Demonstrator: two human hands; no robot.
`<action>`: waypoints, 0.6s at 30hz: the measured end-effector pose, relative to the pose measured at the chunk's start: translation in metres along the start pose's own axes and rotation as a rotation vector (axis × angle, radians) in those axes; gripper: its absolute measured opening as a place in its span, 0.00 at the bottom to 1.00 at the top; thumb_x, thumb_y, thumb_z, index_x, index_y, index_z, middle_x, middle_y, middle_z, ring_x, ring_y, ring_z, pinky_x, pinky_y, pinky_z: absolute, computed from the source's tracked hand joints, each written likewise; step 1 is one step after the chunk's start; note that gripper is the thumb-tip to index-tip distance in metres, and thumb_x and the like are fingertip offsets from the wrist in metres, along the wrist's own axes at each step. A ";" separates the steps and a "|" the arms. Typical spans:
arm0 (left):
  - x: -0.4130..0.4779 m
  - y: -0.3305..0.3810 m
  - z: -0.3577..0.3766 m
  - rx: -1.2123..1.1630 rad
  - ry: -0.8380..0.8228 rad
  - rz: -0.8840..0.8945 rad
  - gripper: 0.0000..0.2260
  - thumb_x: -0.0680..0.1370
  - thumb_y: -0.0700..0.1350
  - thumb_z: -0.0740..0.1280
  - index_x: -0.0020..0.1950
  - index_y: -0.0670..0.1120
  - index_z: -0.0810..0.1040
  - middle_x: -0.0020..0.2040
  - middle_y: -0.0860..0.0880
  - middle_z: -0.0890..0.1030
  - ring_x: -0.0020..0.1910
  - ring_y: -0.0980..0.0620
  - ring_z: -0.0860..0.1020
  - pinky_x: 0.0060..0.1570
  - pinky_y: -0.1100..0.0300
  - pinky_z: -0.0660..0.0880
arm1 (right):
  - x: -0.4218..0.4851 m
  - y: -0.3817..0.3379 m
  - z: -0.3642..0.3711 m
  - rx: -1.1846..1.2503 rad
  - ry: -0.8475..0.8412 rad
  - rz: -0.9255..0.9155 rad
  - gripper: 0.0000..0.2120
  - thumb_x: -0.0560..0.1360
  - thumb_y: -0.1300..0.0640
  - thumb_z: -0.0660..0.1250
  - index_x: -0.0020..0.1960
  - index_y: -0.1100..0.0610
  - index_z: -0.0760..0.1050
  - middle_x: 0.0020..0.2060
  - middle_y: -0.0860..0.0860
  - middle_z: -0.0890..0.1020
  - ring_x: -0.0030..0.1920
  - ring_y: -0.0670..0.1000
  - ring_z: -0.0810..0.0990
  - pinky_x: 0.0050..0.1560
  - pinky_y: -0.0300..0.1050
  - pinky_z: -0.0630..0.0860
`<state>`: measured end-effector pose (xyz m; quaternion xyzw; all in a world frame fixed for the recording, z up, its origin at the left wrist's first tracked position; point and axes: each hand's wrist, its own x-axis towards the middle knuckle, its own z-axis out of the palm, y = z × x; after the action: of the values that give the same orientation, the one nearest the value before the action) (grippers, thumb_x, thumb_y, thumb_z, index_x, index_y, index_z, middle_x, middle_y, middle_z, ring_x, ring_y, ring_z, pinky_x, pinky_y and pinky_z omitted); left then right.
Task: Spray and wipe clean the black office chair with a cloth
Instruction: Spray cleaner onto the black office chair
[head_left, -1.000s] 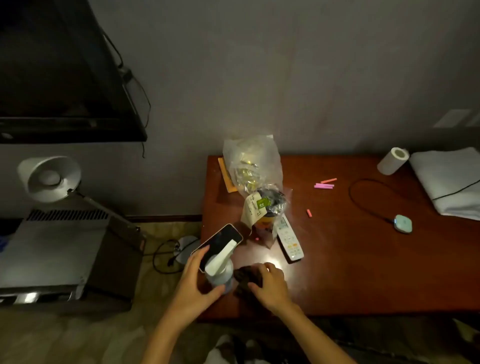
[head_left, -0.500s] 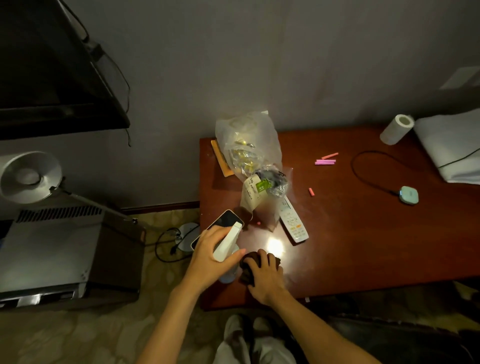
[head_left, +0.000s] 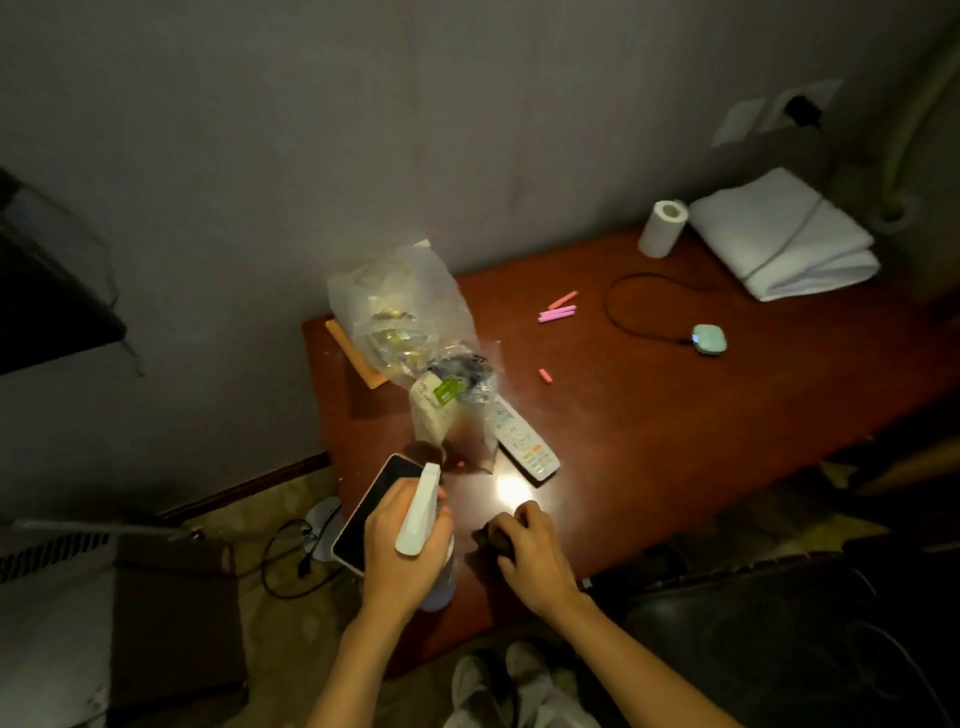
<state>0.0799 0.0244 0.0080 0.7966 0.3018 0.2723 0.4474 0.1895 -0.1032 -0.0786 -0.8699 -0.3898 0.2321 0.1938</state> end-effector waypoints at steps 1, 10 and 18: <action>0.001 0.004 0.004 -0.013 -0.024 0.014 0.04 0.71 0.46 0.65 0.43 0.46 0.76 0.39 0.51 0.76 0.40 0.55 0.77 0.39 0.65 0.74 | -0.008 0.005 -0.007 0.022 0.039 0.029 0.15 0.71 0.61 0.65 0.57 0.54 0.71 0.55 0.53 0.67 0.57 0.54 0.68 0.56 0.44 0.70; -0.029 0.076 0.071 -0.157 -0.416 0.189 0.03 0.71 0.42 0.68 0.42 0.46 0.74 0.37 0.52 0.75 0.37 0.55 0.75 0.36 0.62 0.72 | -0.124 0.059 -0.047 0.212 0.305 0.422 0.16 0.71 0.62 0.66 0.56 0.51 0.73 0.53 0.49 0.67 0.57 0.51 0.70 0.59 0.40 0.66; -0.126 0.098 0.128 -0.012 -0.738 0.260 0.12 0.71 0.48 0.66 0.33 0.55 0.64 0.33 0.54 0.68 0.32 0.55 0.70 0.32 0.60 0.66 | -0.251 0.087 -0.043 0.375 0.411 0.707 0.20 0.71 0.60 0.68 0.42 0.35 0.65 0.51 0.43 0.66 0.54 0.43 0.70 0.60 0.39 0.69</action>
<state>0.1089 -0.1784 0.0157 0.8700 0.0154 0.0238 0.4923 0.1166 -0.3571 -0.0253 -0.9275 0.0270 0.1731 0.3304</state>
